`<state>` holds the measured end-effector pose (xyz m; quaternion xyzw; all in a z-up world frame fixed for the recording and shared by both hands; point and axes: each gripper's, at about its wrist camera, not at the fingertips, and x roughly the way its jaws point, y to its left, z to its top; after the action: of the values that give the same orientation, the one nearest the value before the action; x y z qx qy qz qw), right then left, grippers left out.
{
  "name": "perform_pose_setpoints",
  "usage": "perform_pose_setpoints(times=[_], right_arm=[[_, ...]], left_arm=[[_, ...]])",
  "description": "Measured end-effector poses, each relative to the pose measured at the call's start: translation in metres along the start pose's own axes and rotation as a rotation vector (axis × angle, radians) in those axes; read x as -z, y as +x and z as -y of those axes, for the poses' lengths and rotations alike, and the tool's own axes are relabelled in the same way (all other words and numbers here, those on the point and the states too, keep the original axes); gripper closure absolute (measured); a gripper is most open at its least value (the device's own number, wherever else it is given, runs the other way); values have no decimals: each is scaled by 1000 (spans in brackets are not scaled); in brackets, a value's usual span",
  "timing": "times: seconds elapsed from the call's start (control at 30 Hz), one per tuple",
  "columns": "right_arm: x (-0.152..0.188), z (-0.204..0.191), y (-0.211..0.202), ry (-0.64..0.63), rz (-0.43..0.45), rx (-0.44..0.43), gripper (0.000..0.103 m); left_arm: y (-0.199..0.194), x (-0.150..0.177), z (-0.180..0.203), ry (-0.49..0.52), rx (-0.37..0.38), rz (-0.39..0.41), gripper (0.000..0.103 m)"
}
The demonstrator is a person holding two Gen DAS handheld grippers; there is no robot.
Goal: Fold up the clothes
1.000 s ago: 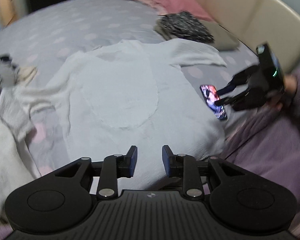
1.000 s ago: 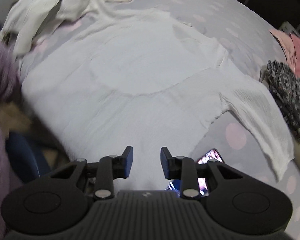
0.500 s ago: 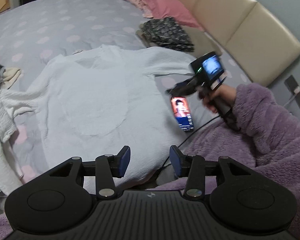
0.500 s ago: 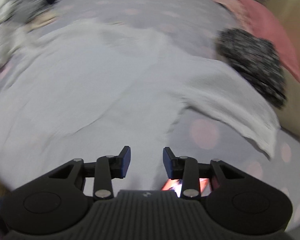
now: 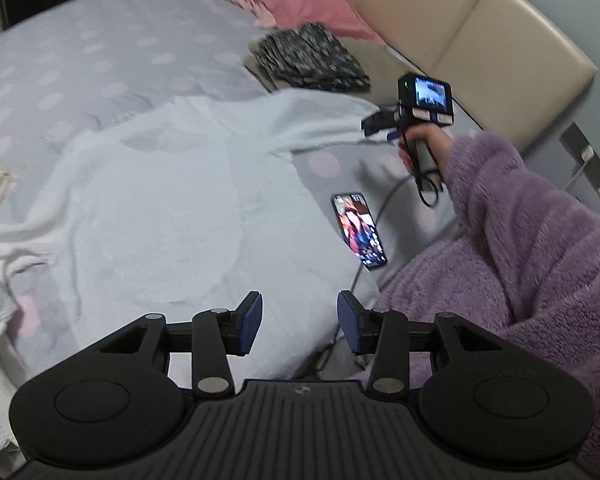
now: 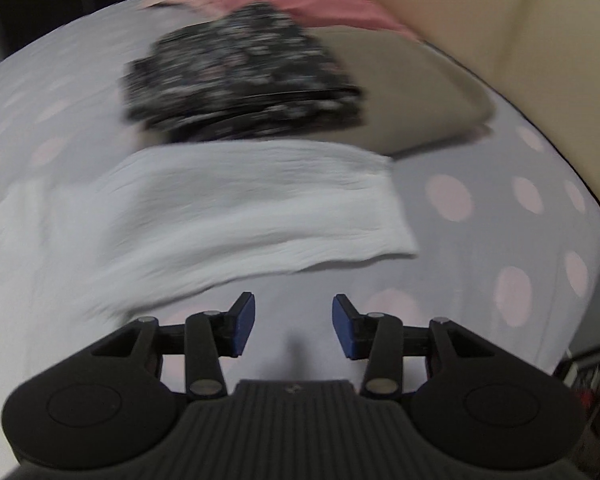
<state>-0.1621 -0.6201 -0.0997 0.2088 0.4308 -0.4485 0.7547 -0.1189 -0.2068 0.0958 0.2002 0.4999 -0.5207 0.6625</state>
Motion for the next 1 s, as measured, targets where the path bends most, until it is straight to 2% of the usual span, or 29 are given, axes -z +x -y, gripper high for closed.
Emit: perform_pose_setpoints(times=[0.17,0.33,0.43,0.53,0.63,0.73,0.87,0.97,1.0], right_arm=[[-8,26,30,65,3,66,55],[-17,45,50,112,45,128,54],[-23,61,62,202,44,124,53],[-27,76,72,288,51,117,54],[-30,89,80,369,53,111,54],[-32,99,91,441,21,112,55],[-28,106,108,490,-31,91,55],[-29,105,117,502,-45,43,55],[-30,103,121,493,-53,30,59]], left_arm=[[20,-12,-6,2,56,-18,64],[38,-24,-14,3,67,-40,64],[48,-32,-18,-3,85,-51,64],[58,-43,-36,-30,96,-16,64],[76,-48,-72,-91,-29,42,64],[99,-40,-122,-174,-131,50,64],[124,-20,-180,-307,-201,46,64],[141,-5,-211,-369,-245,44,64],[145,-4,-217,-374,-270,29,64]])
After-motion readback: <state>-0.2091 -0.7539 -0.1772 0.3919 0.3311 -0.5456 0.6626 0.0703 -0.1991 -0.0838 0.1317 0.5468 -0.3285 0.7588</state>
